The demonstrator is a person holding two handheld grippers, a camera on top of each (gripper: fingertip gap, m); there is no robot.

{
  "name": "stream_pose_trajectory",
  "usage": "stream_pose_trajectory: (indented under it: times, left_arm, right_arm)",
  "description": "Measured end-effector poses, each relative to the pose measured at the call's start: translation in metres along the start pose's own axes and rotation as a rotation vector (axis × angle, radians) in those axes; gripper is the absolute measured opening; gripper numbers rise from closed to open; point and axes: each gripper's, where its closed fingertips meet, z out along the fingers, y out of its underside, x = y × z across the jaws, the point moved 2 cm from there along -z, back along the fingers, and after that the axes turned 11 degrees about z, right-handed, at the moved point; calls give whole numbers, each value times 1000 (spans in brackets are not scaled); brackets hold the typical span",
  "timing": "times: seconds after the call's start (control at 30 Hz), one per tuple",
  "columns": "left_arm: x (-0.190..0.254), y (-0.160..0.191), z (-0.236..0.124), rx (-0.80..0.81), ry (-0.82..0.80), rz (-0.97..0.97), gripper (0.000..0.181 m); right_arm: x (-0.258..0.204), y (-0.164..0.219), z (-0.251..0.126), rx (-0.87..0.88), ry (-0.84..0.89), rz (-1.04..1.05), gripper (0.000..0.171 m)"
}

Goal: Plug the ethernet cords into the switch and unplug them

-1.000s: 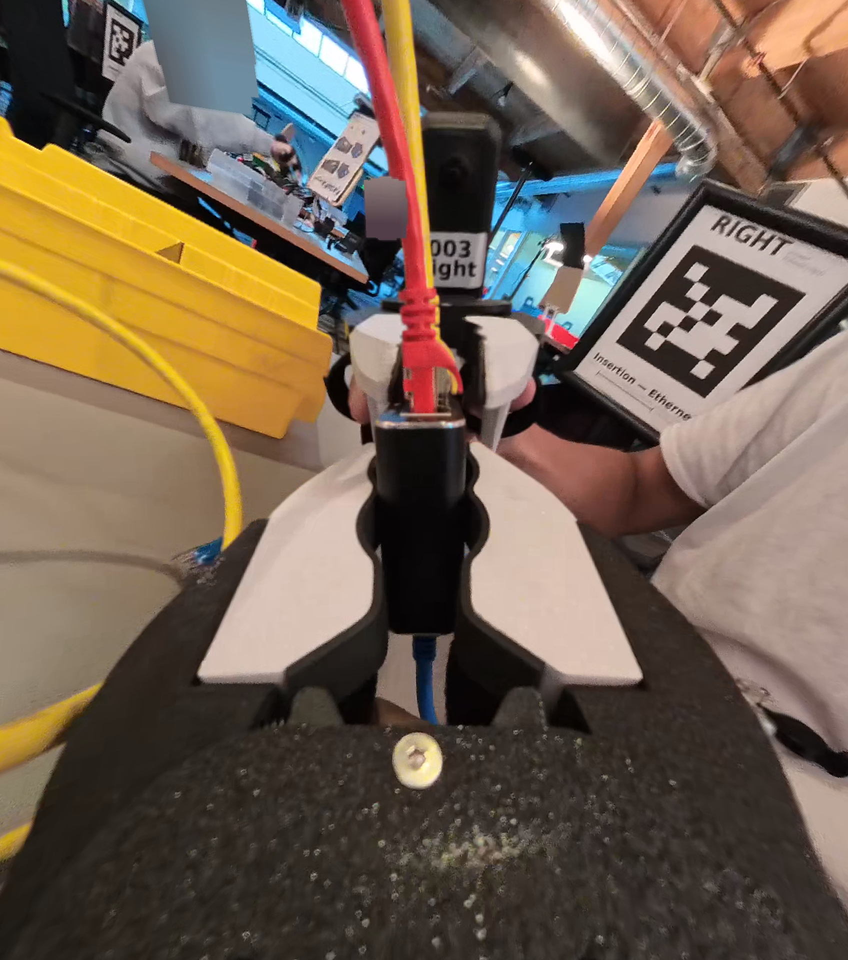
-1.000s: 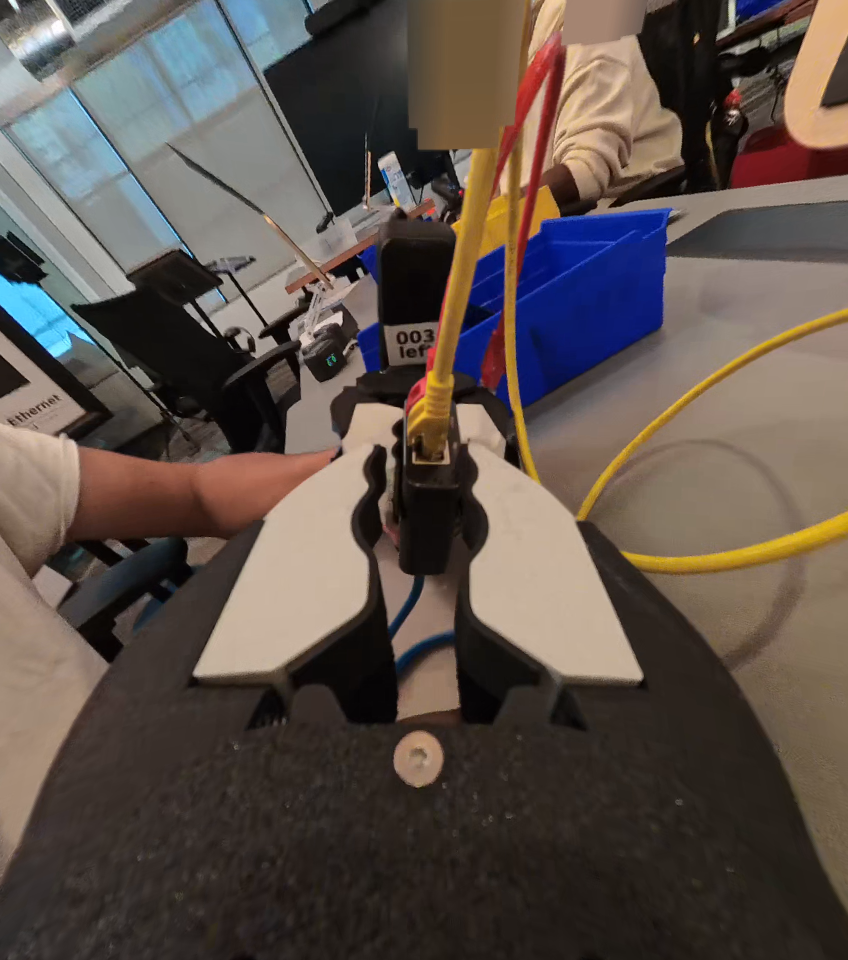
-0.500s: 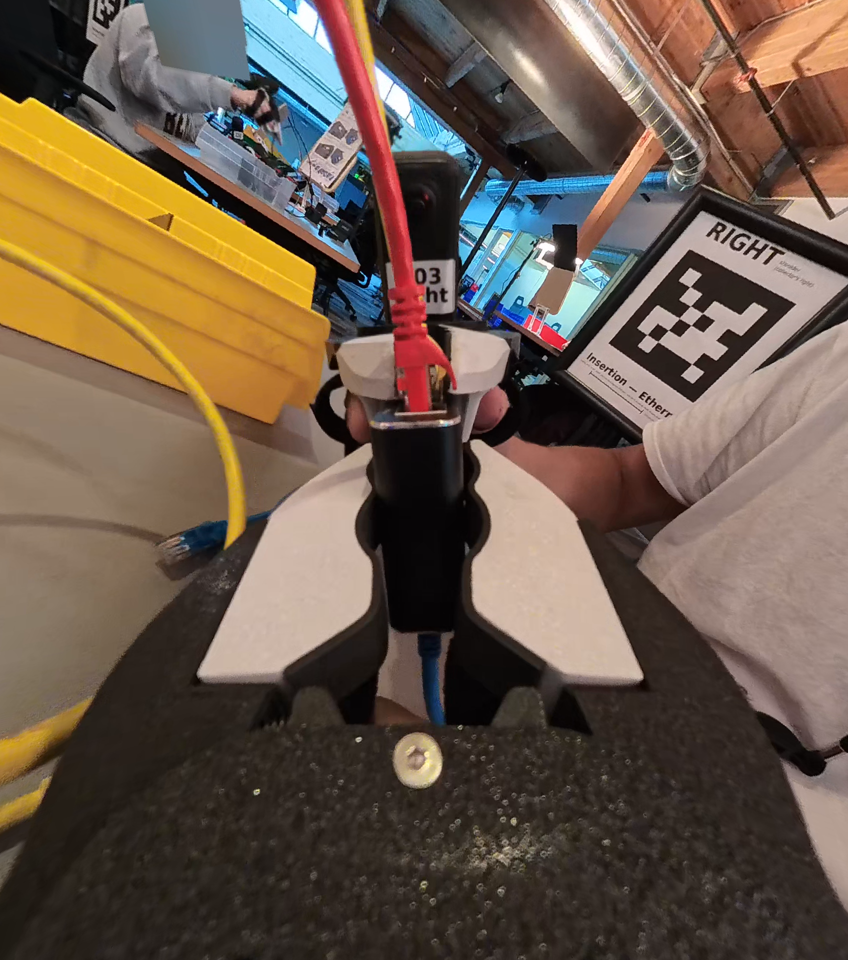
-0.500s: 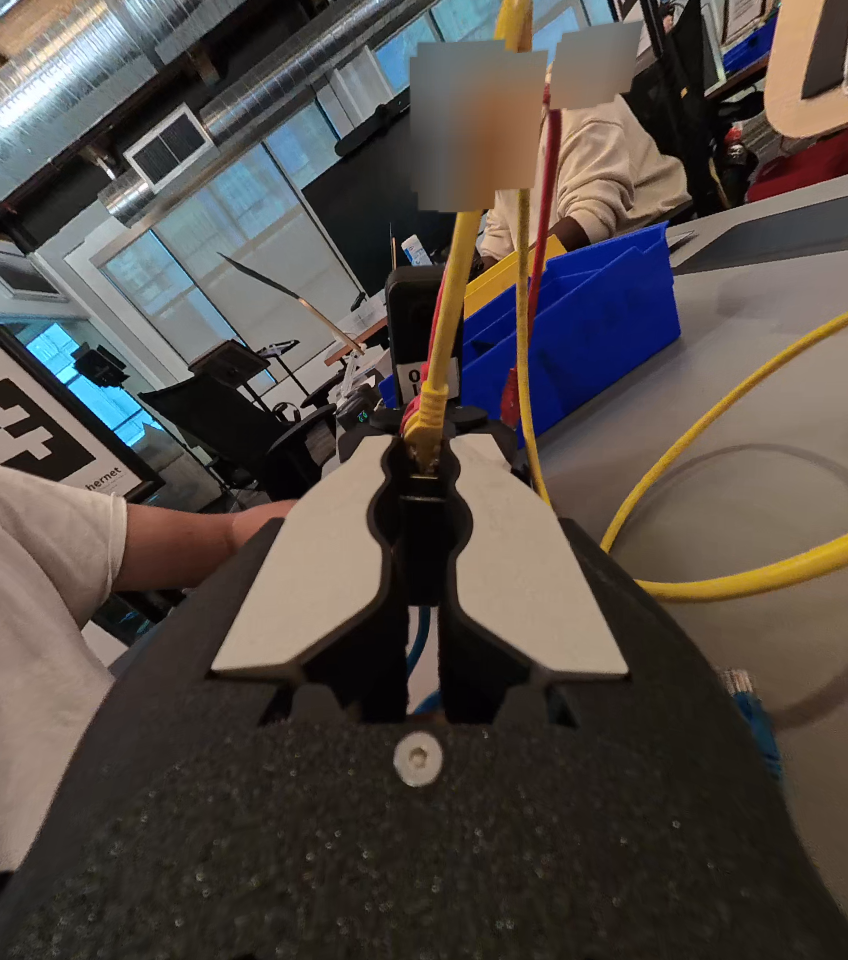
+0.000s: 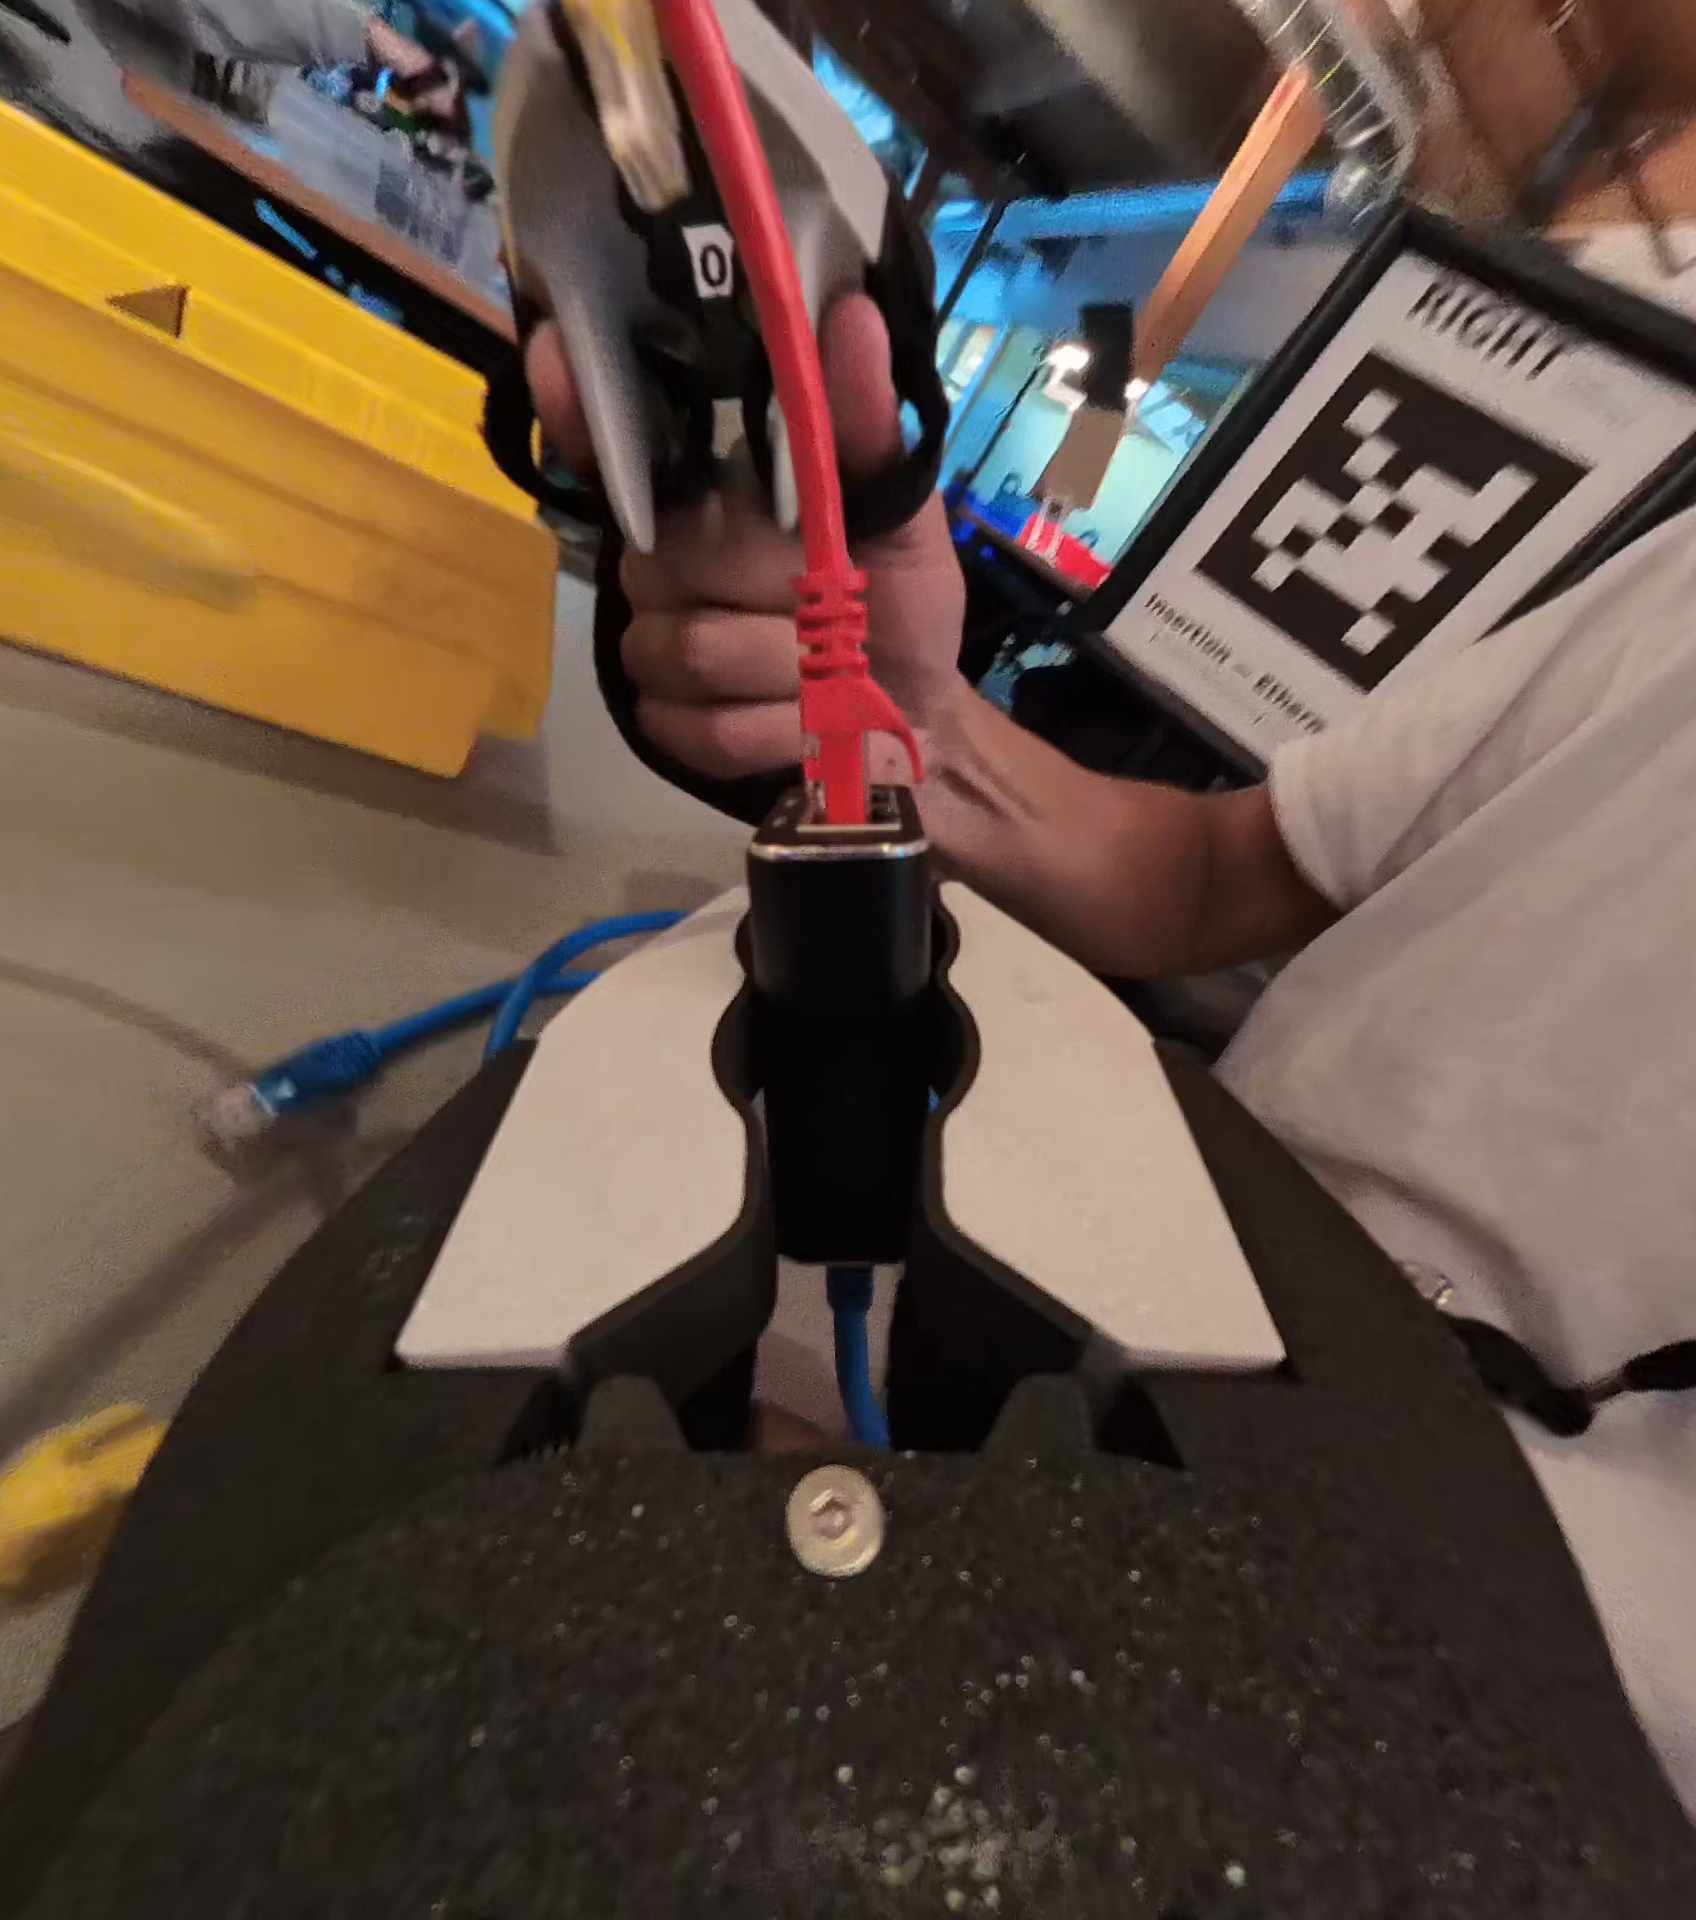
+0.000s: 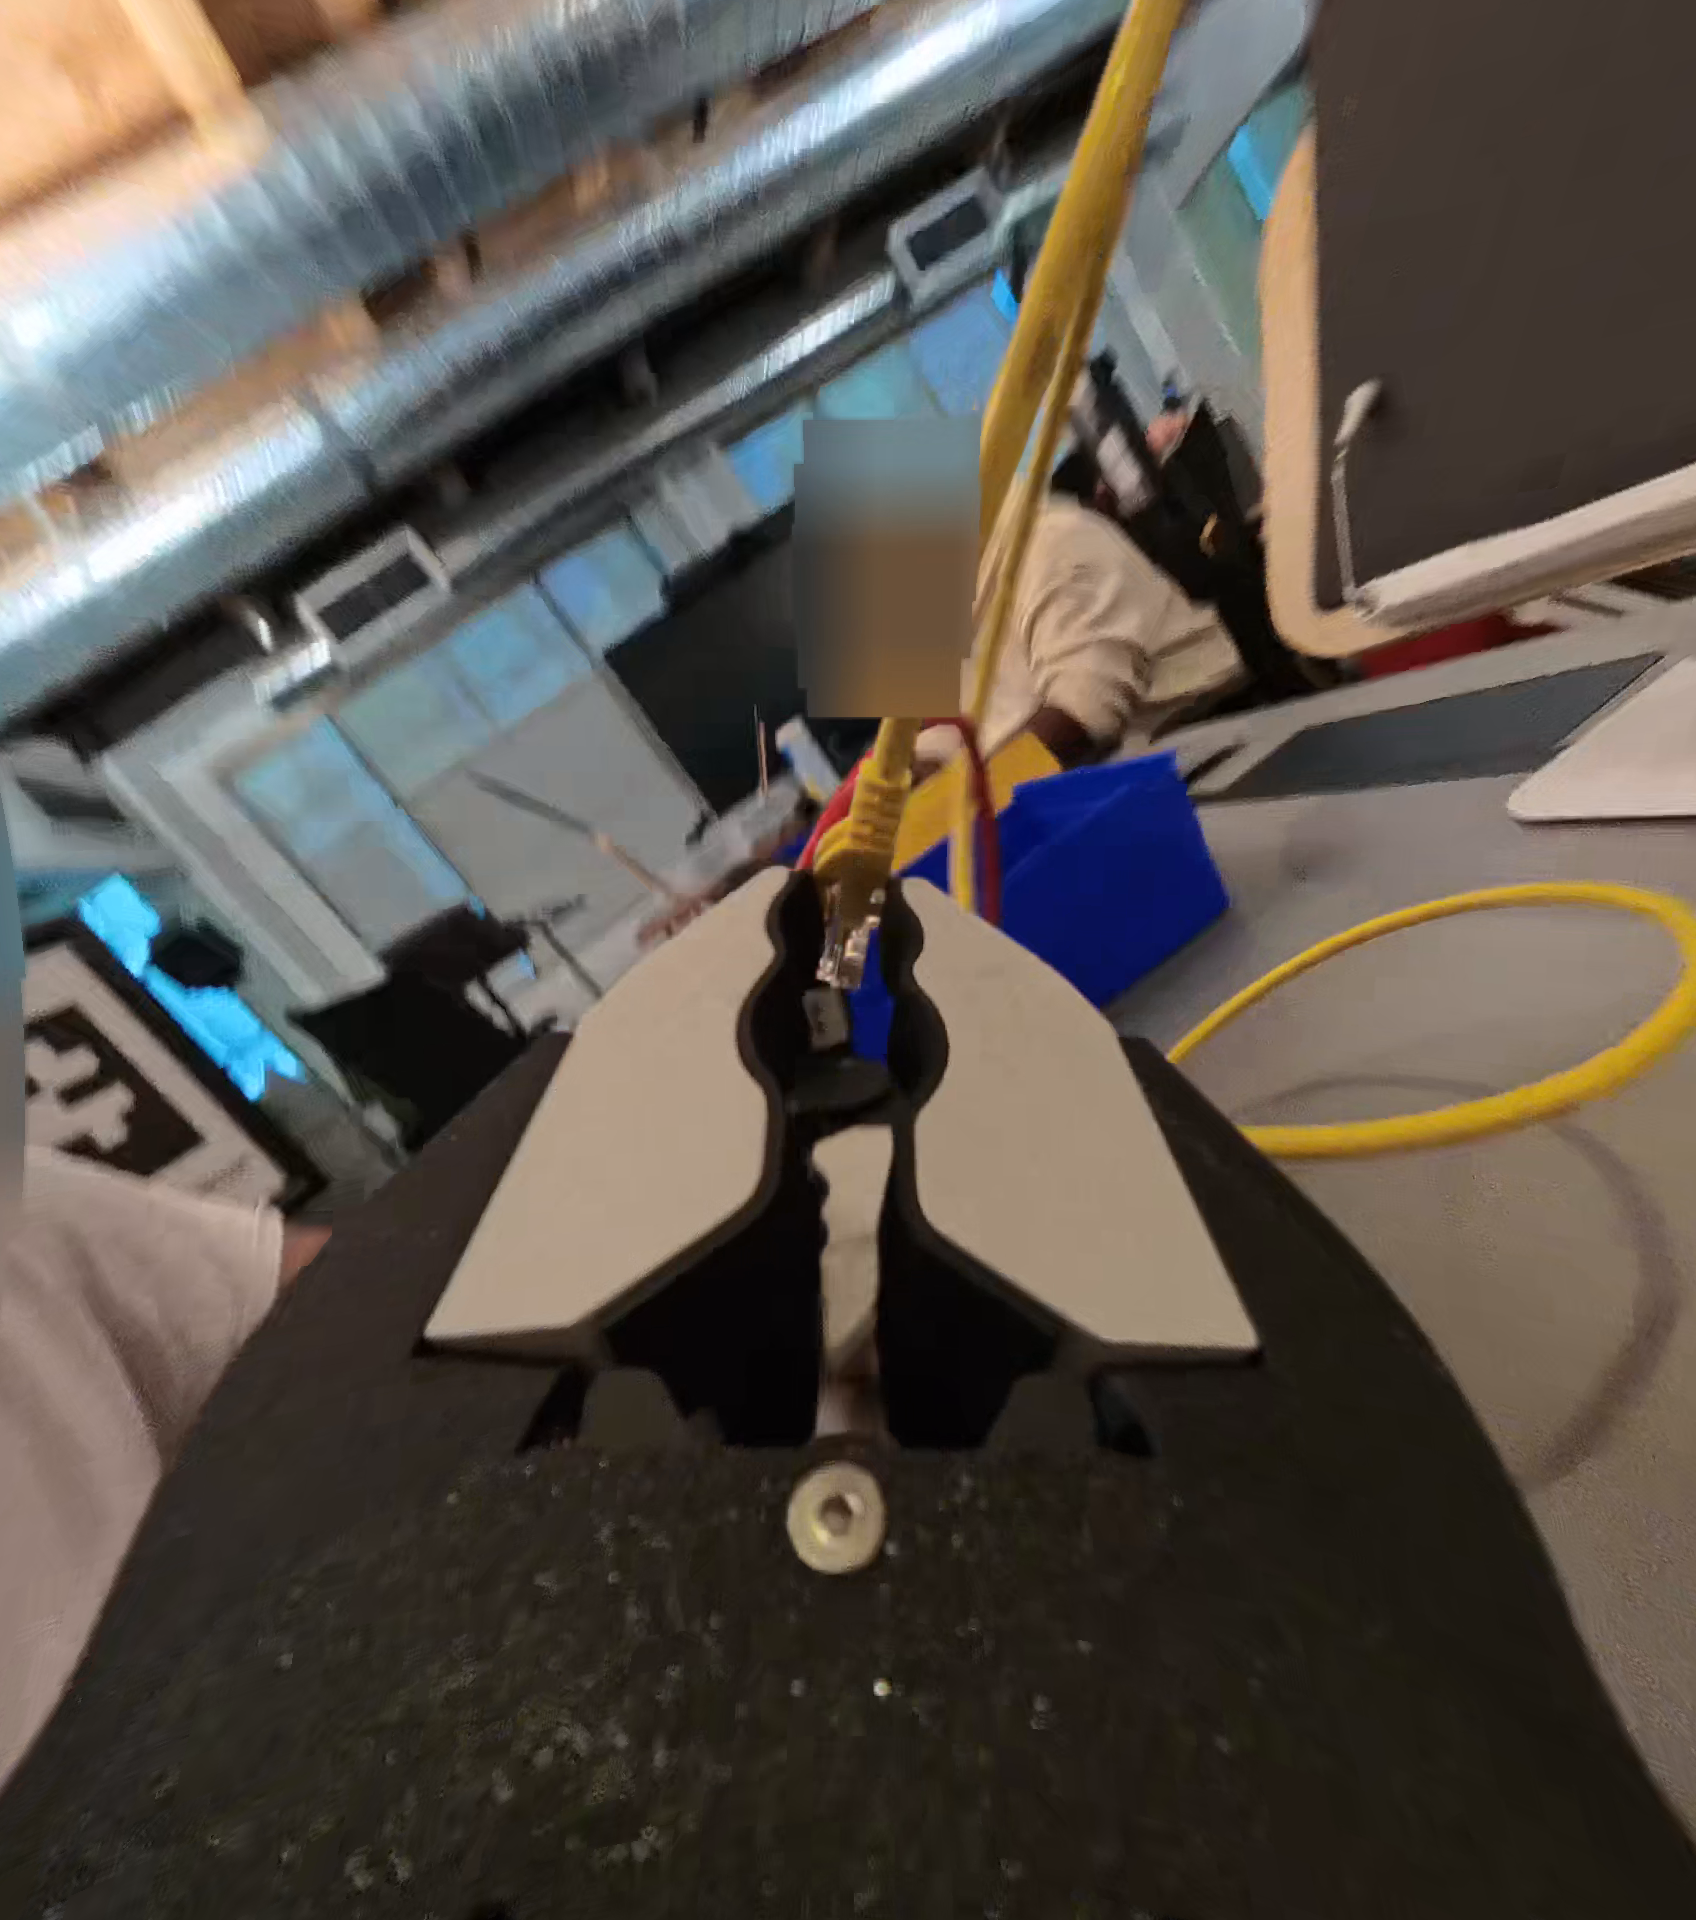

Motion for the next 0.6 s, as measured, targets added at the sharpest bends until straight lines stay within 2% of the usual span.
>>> stream_pose_trajectory:
  times: [0.1, 0.3, 0.4, 0.6]
  left_arm:
    - [1, 1, 1, -20, 29, 3, 26]
    - [13, -1, -3, 4, 145, -40, 26]
    - [24, 0, -1, -7, 212, -40, 26]
    - [28, 3, 3, -26, 225, -43, 26]
  right_arm:
    - [-9, 1, -8, -107, 110, -107, 12]
    - [30, -8, -32, -116, 510, -43, 13]
    - [56, 27, -24, -290, 596, 23, 13]
    - [93, 87, -7, -474, 616, 184, 18]
